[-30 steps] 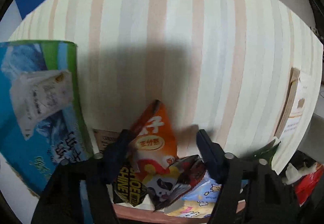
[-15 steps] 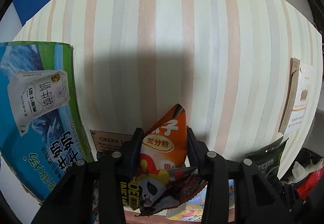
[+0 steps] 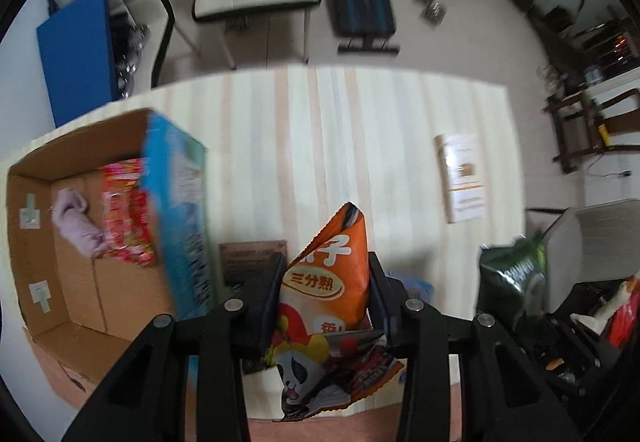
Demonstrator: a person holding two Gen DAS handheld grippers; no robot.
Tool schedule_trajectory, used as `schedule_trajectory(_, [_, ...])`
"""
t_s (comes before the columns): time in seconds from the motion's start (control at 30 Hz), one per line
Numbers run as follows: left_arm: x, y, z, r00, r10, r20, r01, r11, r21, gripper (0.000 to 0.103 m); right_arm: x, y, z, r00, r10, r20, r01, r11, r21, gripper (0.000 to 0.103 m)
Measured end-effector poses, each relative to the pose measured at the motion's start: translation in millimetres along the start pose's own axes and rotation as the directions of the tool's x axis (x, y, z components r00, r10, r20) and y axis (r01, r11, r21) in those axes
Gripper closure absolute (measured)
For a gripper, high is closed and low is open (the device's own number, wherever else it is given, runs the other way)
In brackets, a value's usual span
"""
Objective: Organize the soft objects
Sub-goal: 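Lower both bags into the box and open both tools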
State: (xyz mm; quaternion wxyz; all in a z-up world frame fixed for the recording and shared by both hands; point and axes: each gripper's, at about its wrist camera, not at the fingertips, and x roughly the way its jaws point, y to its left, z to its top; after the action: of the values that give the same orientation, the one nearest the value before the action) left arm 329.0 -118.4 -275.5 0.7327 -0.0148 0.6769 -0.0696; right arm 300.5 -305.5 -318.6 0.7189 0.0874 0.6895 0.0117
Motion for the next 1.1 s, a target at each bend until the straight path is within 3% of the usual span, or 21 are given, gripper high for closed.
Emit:
schedule_trajectory(0.1, [-34,30,-24,0.998,-0.019,0.057,0.019,1.000,0.003,0.067,-31,28,-12,0.997,0.057,0.049,-0.057,0.998,-0.019,0.065])
schedule_trajectory(0.23, [-72,79,-38,0.993,0.013,0.117,-0.013,1.000,-0.004,0.067,-59,78,-26,0.986,0.144,0.089,-0.142,0.989,-0.032,0.065])
schedule_trajectory(0.37, [-90,140,-56,0.986,0.074,0.152,-0.069,0.997,-0.037,0.067,-67,144,-37,0.974,0.197,0.112,-0.190,0.980,-0.063,0.065])
schedule_trajectory(0.53, [-94,216,-59,0.978,0.149,0.143,-0.137,0.986,-0.091,0.067,-55,222,-32,0.968,0.232,0.097,-0.225,0.972,-0.074,0.065])
schedule_trajectory(0.8, [-45,325,-27,0.969,0.242,0.048,-0.231,0.959,-0.165,0.067,-9,293,4,0.983,0.156,0.097,-0.153,0.987,-0.037,0.065])
schedule_trajectory(0.9, [-23,347,-12,0.964,0.264,0.015,-0.258,0.952,-0.165,0.067,18,312,22,0.992,0.094,0.085,-0.093,0.995,-0.024,0.065])
schedule_trajectory(1.1, [7,369,9,0.974,0.224,-0.041,-0.227,0.958,-0.174,0.067,59,330,51,0.998,0.003,0.056,-0.002,1.000,-0.013,0.065])
